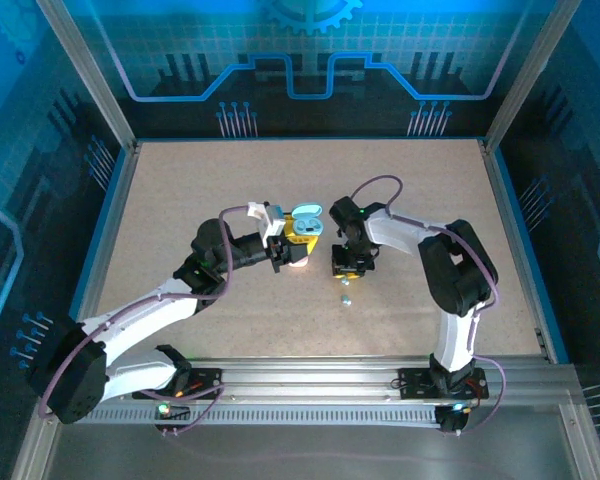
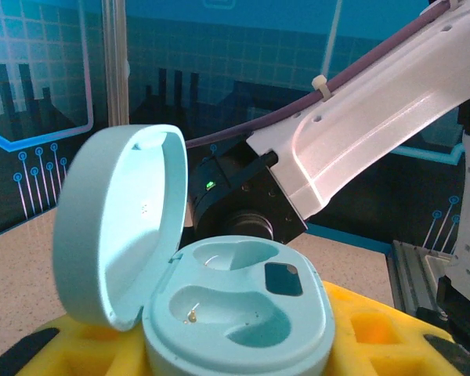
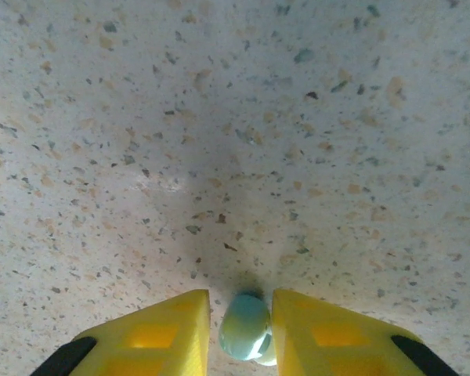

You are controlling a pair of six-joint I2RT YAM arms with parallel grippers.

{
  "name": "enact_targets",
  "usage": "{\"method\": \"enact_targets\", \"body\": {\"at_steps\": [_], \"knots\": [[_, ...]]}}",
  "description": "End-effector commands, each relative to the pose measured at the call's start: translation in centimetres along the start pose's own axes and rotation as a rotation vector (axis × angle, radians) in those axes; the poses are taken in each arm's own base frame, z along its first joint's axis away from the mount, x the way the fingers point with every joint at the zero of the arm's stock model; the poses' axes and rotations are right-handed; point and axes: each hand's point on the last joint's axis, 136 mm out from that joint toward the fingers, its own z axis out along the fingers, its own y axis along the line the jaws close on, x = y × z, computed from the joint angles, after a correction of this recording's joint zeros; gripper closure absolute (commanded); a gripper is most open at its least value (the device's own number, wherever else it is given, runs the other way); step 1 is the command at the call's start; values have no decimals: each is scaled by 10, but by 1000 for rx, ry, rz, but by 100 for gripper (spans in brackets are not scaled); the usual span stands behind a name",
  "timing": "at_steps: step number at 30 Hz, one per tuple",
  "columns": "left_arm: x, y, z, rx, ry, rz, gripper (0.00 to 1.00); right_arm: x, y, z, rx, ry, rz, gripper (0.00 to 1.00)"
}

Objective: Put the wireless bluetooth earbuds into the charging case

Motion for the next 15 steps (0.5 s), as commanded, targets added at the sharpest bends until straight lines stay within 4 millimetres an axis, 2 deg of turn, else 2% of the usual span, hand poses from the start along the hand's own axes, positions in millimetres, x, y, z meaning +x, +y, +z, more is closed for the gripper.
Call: {"method": "enact_targets", "body": {"at_steps": [1, 8, 15], "knots": [[-3, -1, -5, -13, -18, 33, 70, 7, -2, 2, 53, 31, -26, 73], [-3, -1, -6, -16, -19, 34, 70, 7, -6, 5, 92, 37, -34, 73], [-3, -1, -6, -15, -19, 32, 70, 1, 2, -3, 65, 16, -34, 72]]}}
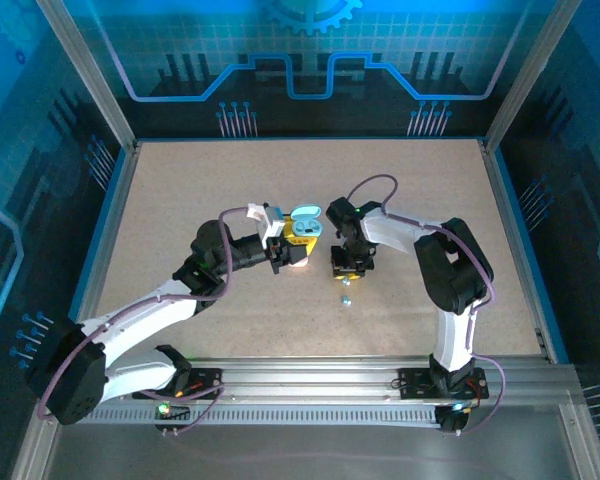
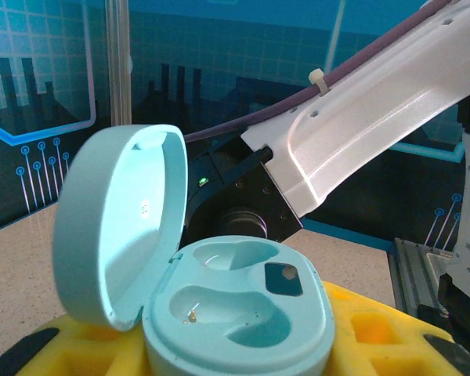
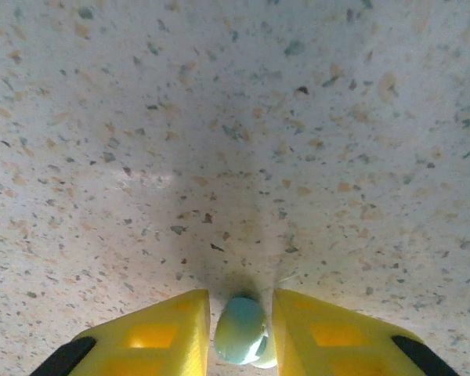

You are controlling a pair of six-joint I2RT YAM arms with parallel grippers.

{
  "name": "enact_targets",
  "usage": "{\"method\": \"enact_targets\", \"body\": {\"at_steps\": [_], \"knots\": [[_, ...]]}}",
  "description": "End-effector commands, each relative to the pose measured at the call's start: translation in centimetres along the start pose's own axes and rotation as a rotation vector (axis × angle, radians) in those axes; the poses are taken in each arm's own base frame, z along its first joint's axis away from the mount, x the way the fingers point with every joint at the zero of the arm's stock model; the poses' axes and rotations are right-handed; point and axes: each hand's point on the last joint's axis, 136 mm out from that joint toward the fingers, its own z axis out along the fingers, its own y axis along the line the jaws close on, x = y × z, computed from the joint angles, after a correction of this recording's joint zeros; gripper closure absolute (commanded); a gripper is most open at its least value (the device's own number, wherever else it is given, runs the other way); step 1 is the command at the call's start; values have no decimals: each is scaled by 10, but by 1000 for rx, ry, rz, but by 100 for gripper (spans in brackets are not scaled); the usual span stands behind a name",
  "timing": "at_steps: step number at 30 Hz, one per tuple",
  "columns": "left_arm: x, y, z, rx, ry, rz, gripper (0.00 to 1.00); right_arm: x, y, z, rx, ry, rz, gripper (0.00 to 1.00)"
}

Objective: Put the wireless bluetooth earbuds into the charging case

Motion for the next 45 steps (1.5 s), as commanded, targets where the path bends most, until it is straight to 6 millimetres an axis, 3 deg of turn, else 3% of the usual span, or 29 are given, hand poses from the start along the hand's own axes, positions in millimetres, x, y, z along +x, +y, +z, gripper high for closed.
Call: {"method": "enact_targets", "body": {"at_steps": [1, 25, 45], "knots": [[-6, -1, -4, -7, -26, 36, 70, 0, 4, -4, 21, 3, -13, 72], [-7, -2, -4, -4, -26, 34, 70, 7, -4, 12, 73, 70, -51, 74], [-7, -1, -3, -3, -22, 29, 70, 2, -1, 8, 81, 77, -98, 76]]}}
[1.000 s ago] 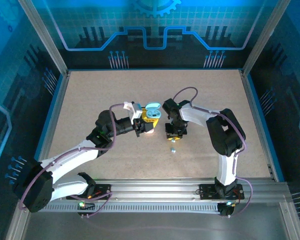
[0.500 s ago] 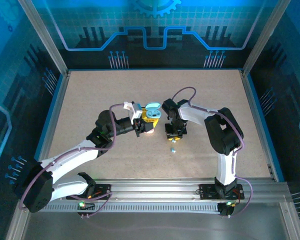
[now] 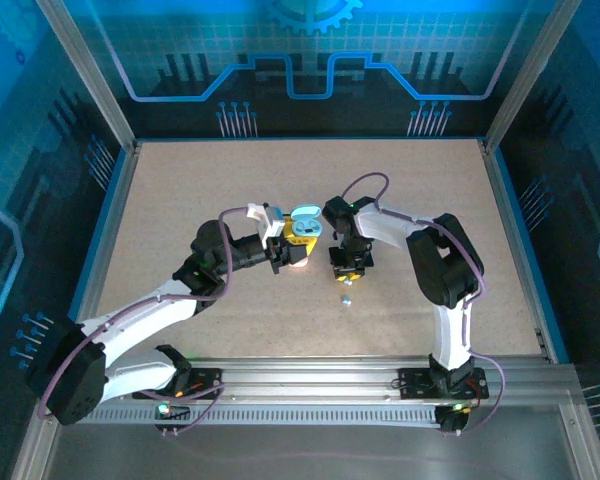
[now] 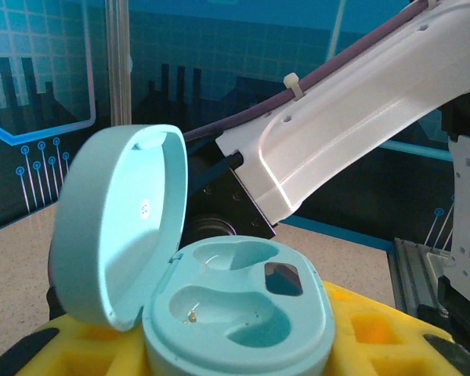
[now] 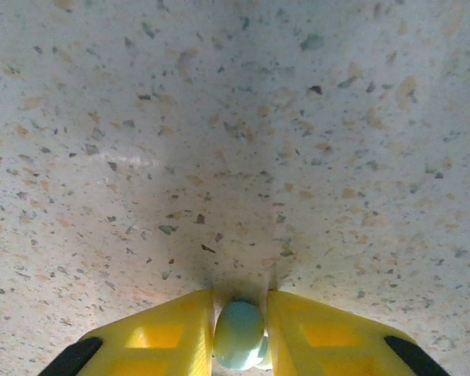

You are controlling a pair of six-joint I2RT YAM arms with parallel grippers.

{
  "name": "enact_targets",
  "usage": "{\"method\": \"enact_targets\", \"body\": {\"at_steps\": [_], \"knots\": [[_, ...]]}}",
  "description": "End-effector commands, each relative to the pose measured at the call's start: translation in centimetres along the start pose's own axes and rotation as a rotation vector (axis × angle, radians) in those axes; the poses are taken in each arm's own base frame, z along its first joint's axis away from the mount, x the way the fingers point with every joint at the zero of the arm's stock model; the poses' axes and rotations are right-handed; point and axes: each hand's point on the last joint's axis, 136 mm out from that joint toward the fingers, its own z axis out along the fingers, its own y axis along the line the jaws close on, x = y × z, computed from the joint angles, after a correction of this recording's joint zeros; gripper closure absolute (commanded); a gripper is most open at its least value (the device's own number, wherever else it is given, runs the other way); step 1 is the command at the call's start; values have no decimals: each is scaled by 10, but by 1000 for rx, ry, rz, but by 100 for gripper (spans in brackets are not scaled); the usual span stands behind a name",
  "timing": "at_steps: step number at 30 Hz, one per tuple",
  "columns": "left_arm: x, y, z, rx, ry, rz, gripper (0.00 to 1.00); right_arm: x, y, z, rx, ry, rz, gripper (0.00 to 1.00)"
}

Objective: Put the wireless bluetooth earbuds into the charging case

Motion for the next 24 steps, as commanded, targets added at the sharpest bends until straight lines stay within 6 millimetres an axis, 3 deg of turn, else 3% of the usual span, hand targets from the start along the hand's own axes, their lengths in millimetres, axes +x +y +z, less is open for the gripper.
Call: {"method": "enact_targets", "body": {"at_steps": [1, 5, 8, 11, 18, 21, 24], "knots": [[-6, 0, -3, -4, -20, 28, 70, -2, 5, 4, 14, 4, -30, 79], [-6, 0, -3, -10, -22, 29, 70, -2, 7, -8, -9, -16, -35, 80], [-6, 3, -4, -27, -22, 28, 71, -3, 9, -31, -69, -72, -23, 82], [-6, 10, -7, -52, -26, 19, 71, -7, 23, -66, -279, -153, -13, 82], [-6, 37, -22, -142, -59, -28, 72, -1, 59, -178, -937, -288, -48, 81], [-4, 42, -25, -161, -61, -29, 72, 7, 68, -215, -1130, -262, -95, 80], [-2, 45, -25, -173, -69, -26, 71, 15, 75, -237, -1242, -226, -139, 80]]}}
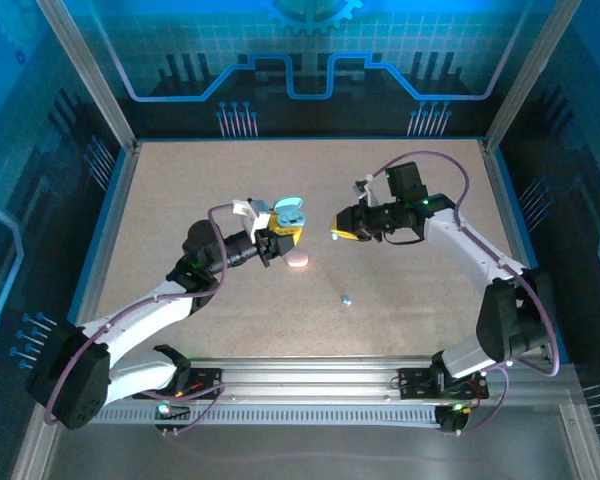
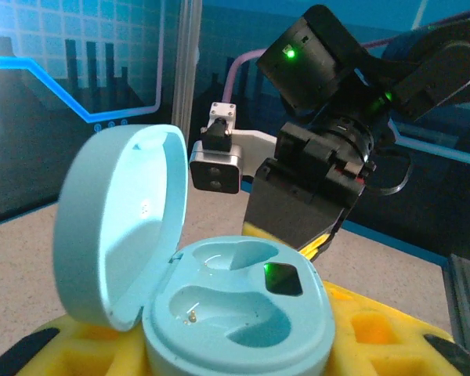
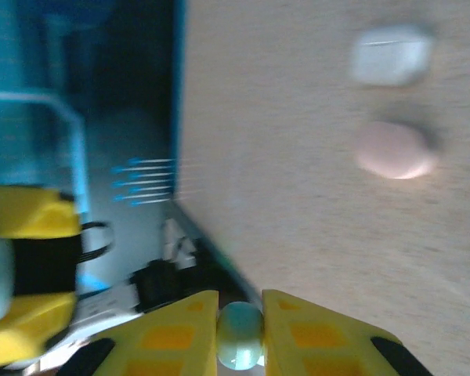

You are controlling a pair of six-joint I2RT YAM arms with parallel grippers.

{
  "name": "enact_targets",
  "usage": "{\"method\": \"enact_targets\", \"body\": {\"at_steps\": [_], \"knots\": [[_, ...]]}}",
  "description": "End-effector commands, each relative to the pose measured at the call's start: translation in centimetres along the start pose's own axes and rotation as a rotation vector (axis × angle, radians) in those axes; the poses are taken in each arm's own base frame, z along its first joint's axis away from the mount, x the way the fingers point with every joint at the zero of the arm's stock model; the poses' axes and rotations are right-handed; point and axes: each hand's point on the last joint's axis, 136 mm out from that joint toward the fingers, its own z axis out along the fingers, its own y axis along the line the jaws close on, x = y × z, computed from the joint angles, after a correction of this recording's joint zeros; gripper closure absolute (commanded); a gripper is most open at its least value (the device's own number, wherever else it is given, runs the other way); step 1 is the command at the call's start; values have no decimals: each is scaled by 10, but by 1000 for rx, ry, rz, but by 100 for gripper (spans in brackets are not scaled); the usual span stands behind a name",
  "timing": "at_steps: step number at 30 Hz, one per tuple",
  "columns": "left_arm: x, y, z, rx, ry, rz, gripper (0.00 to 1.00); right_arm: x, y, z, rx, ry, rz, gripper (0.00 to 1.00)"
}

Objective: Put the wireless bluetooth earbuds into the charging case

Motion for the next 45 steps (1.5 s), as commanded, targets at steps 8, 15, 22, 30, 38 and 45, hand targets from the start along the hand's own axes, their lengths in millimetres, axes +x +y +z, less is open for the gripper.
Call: {"method": "enact_targets", "body": {"at_steps": [8, 15, 22, 30, 38, 45], "knots": [[1, 4, 0, -7, -17, 50, 71, 14, 68, -19, -301, 133, -27, 79], [12, 0, 9, 42, 24, 82, 71, 15, 85, -25, -289, 113, -49, 79], [16, 1, 16, 52, 36, 94, 71, 9, 83, -21, -279, 90, 52, 79], [16, -2, 19, 81, 32, 131, 71, 8, 98, -21, -292, 87, 8, 79], [4, -20, 21, 169, -22, 152, 70, 18, 98, -11, -114, 23, -222, 79], [-4, -30, 21, 211, -41, 148, 70, 13, 90, -11, -61, -30, -271, 80]]}}
